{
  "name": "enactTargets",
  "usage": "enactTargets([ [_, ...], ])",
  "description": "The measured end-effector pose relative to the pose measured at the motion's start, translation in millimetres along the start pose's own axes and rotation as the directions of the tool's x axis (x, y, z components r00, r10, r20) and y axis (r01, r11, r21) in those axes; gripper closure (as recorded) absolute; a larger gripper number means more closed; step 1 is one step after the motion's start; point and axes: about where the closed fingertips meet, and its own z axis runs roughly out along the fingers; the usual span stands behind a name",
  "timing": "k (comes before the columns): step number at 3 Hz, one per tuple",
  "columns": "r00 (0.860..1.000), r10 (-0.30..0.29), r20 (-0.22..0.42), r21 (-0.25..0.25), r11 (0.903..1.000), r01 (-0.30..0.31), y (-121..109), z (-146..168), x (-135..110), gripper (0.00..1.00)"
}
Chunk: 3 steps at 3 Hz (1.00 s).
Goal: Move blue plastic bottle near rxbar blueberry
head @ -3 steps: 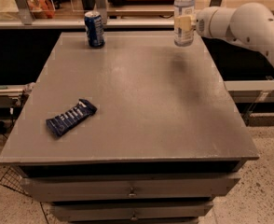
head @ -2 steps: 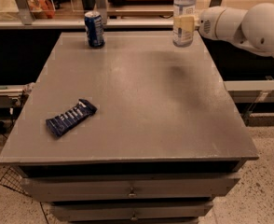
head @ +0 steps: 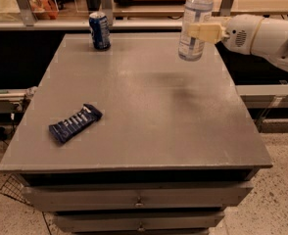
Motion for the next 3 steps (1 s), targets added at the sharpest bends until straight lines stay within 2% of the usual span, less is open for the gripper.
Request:
enactTargets([
  [1, 1.000, -0.001, 0.000, 0.002, 1.0000, 0.001, -0.5, 0.6, 0.0, 1.00],
  [2, 1.000, 0.015, -0.003, -0.034, 0.9993, -0.015, 9.8, 12.5, 6.4, 1.00],
  [3, 1.000, 0.026, -0.001, -0.093, 0.9953, -0.026, 40.7, 18.1, 9.9, 1.00],
])
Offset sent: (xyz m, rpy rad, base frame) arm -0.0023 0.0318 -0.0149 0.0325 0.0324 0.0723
